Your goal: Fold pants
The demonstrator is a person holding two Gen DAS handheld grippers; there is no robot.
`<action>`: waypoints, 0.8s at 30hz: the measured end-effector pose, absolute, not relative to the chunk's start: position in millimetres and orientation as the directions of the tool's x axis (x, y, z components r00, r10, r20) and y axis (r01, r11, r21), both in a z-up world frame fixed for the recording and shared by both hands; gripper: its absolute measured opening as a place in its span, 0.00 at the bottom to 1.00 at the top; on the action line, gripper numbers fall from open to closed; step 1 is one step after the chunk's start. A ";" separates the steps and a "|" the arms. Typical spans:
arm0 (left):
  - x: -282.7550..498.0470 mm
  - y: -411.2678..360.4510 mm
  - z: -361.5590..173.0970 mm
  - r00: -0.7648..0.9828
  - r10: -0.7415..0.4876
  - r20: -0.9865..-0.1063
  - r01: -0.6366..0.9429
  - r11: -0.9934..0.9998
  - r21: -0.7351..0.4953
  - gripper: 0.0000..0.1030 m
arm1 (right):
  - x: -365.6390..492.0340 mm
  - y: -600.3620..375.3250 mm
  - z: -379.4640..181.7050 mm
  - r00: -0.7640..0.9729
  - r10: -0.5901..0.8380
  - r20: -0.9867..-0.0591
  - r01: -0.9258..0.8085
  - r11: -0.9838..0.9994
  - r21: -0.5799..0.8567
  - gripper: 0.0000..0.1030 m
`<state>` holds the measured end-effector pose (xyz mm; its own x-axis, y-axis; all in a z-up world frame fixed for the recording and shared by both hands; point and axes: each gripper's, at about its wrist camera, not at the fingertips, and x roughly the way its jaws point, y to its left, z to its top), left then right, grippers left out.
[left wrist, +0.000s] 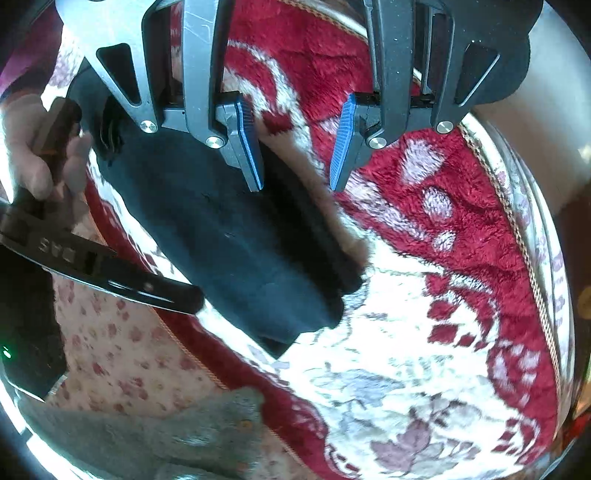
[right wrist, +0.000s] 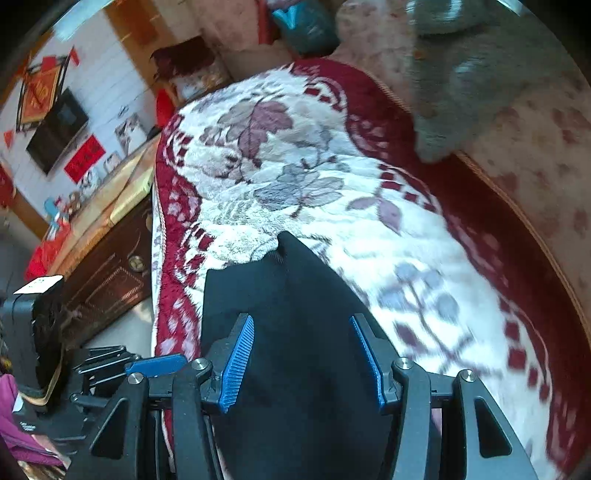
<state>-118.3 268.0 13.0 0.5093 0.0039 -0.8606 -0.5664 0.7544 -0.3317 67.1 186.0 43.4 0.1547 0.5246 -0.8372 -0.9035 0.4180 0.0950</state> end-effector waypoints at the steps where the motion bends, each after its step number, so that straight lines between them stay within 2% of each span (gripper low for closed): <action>1: -117.6 270.9 11.2 0.509 -0.004 -0.861 -0.571 0.747 -0.341 0.35 | 70.3 194.1 39.9 0.153 0.511 -0.846 -0.909 0.408 0.082 0.51; 4: -113.6 277.3 7.2 0.517 -0.030 -0.856 -0.574 0.729 -0.372 0.36 | 81.0 215.3 27.3 0.160 0.468 -0.869 -0.923 0.382 0.036 0.51; 6: -110.6 278.6 7.1 0.530 -0.039 -0.847 -0.568 0.726 -0.389 0.41 | 88.8 225.4 19.4 0.153 0.444 -0.883 -0.928 0.371 0.026 0.51; 7: -108.8 279.8 7.4 0.539 -0.041 -0.841 -0.564 0.724 -0.396 0.47 | 92.0 228.0 16.3 0.146 0.439 -0.886 -0.930 0.366 0.029 0.51; 15: -97.6 291.3 2.3 0.575 -0.094 -0.813 -0.544 0.699 -0.465 0.53 | 102.5 242.6 -0.2 0.072 0.431 -0.900 -0.937 0.338 0.087 0.52; 18: -103.4 292.2 10.5 0.619 -0.149 -0.771 -0.508 0.674 -0.537 0.53 | 107.9 241.3 -2.5 0.045 0.443 -0.896 -0.930 0.347 0.125 0.52; 20: -102.9 290.6 14.3 0.631 -0.160 -0.759 -0.493 0.673 -0.552 0.63 | 109.6 240.2 -4.3 0.032 0.451 -0.892 -0.929 0.344 0.140 0.53; 24: -94.6 289.5 10.2 0.618 -0.146 -0.773 -0.508 0.676 -0.534 0.63 | 109.6 238.6 -6.4 0.027 0.463 -0.886 -0.929 0.340 0.149 0.54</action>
<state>-94.6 289.5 10.2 0.6181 -0.1456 -0.7725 -0.5082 0.6758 -0.5339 109.6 238.6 -6.4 0.0274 0.4633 -0.8858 -0.9285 0.3401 0.1491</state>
